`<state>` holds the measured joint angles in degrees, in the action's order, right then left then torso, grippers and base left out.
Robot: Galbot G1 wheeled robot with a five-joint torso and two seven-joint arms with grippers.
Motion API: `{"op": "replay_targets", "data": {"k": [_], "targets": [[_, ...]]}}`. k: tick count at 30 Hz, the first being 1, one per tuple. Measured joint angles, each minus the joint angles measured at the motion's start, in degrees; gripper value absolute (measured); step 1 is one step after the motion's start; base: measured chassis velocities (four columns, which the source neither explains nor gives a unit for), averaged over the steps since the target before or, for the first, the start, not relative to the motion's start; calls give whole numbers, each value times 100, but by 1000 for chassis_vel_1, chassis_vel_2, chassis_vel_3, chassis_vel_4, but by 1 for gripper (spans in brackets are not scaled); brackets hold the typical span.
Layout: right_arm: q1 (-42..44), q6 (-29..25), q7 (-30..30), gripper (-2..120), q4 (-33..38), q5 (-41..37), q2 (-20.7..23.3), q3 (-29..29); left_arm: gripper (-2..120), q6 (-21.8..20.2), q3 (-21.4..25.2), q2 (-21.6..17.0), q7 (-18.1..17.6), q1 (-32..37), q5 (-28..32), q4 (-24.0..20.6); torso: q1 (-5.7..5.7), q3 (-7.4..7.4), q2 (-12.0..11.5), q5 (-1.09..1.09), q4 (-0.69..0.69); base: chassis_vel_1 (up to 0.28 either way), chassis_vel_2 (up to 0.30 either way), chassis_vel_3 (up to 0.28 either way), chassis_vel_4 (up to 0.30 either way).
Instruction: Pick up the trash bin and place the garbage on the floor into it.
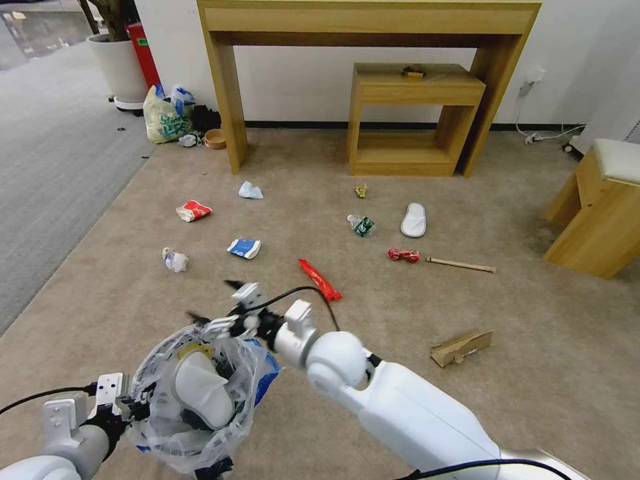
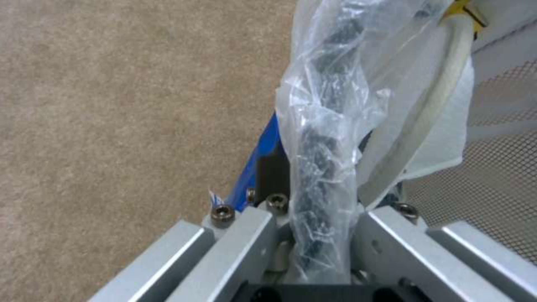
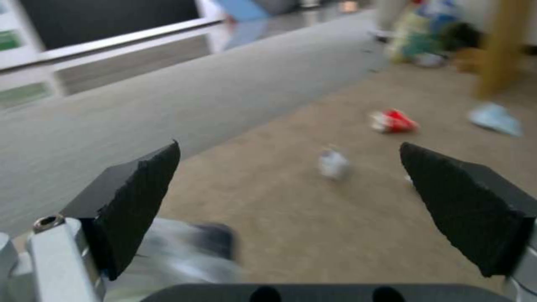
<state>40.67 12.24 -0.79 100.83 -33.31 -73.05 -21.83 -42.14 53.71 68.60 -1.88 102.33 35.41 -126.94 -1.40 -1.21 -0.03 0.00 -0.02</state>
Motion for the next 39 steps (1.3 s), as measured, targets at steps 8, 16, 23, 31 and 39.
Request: {"op": "replay_targets", "data": {"k": [8,16,23,31,39], "targets": [[783,127,45,100,175,18,184,1054,0,0,138,54,117,48,-33,-40,0,1,0,1,0,0,0,0,0],[1776,173,-2,100,509,217,791,2326,0,-1,169,138,204,45,-146,-37,-1,0,0,-2,-1,0,0,0,0],[3263,26,-172,100,933,589,779,4129,0,-1,153,185,292,-14,-259,11,-1,1,0,2,0,0,0,0,0],[3870,-57,-366,100,1187,719,598,4849,0,-1,143,227,323,-6,-283,6,0,1,0,0,0,0,0,0,0],[3953,-103,-373,100,1219,806,477,4878,0,0,157,239,355,61,-288,-41,0,1,0,-1,1,0,0,0,0]]}}
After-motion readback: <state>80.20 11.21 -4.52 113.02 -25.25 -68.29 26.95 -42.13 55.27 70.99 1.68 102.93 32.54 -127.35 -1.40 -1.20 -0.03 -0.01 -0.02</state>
